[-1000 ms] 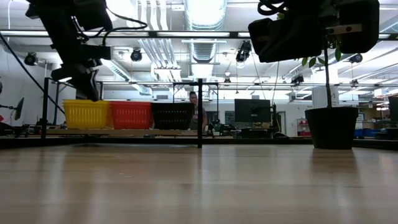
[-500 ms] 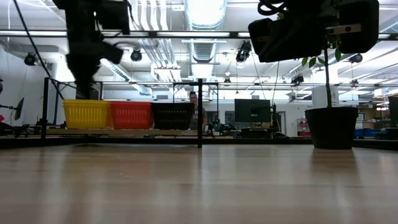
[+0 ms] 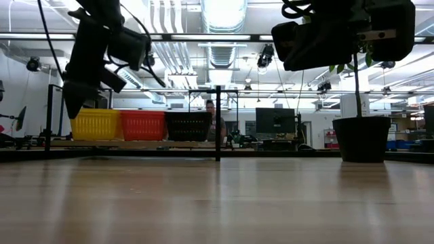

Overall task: Stack baskets on shelf by color
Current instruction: Stack the yellow bin on the yellow bin on the shelf, then adjust the orange bins on the shelf

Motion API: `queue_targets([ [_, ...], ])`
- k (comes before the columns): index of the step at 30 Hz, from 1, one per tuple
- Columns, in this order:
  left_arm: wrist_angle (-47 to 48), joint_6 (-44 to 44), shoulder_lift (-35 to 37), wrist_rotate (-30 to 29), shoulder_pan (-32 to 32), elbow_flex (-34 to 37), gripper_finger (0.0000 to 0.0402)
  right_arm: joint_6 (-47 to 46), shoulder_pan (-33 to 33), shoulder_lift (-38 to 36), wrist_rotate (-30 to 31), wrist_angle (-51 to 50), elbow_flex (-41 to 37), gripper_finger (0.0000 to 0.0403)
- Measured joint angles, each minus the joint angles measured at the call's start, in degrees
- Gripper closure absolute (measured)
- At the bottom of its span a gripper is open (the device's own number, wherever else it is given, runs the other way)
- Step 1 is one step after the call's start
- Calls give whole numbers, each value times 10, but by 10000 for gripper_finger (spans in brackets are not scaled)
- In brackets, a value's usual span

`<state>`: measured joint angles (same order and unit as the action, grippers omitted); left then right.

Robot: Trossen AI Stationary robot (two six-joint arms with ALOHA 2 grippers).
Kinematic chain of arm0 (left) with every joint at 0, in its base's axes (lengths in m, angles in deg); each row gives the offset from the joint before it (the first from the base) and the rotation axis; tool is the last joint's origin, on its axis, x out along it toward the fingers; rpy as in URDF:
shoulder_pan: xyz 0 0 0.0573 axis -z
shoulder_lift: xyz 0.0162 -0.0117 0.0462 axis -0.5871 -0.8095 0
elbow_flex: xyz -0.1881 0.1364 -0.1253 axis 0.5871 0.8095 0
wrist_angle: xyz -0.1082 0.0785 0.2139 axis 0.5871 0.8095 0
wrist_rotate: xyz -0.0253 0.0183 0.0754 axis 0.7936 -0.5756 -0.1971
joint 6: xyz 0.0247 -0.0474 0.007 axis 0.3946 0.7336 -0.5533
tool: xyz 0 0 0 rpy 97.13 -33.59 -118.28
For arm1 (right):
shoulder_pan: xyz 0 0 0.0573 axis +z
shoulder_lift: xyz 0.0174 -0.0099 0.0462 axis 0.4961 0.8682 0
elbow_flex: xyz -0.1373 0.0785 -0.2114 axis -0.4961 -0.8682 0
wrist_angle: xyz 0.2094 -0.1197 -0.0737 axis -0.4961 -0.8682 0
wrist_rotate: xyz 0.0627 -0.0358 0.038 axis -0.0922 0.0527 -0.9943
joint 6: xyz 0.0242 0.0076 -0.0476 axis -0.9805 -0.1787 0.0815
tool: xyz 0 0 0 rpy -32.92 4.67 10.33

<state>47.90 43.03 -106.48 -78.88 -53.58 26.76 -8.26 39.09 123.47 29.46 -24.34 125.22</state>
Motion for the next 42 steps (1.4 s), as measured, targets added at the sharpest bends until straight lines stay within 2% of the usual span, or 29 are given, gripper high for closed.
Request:
queue_targets([
  [4, 12, 2, -10, -8, -7, 0, 396, -1, 0, 0, 0, 0, 0, 371],
  [10, 118, 97, -13, -24, -7, 0, 396, -8, 0, 0, 0, 0, 0, 371],
  [14, 118, 117, 6, -8, -7, -2, 396, -5, 0, 0, 0, 0, 0, 371],
  [19, 101, 52, 23, 24, -2, -21, 396, -5, 0, 0, 0, 0, 0, 371],
  [23, 30, -49, 37, 49, -3, -15, 396, -5, 0, 0, 0, 0, 0, 371],
  [27, -9, -84, 40, 9, -8, -8, 396, -6, 0, 0, 0, 0, 0, 371],
  [30, 5, -76, 39, -48, -14, -5, 396, -6, 0, 0, 0, 0, -1, 371],
  [33, 26, -62, 40, -75, -22, -2, 396, -7, 0, 0, 0, 0, -1, 371],
  [39, 81, -8, 41, -85, -26, -3, 396, -11, 0, 0, 0, 0, -1, 371],
  [42, 84, 13, 41, -54, -24, -11, 396, -11, 0, 0, 0, 0, -2, 371],
])
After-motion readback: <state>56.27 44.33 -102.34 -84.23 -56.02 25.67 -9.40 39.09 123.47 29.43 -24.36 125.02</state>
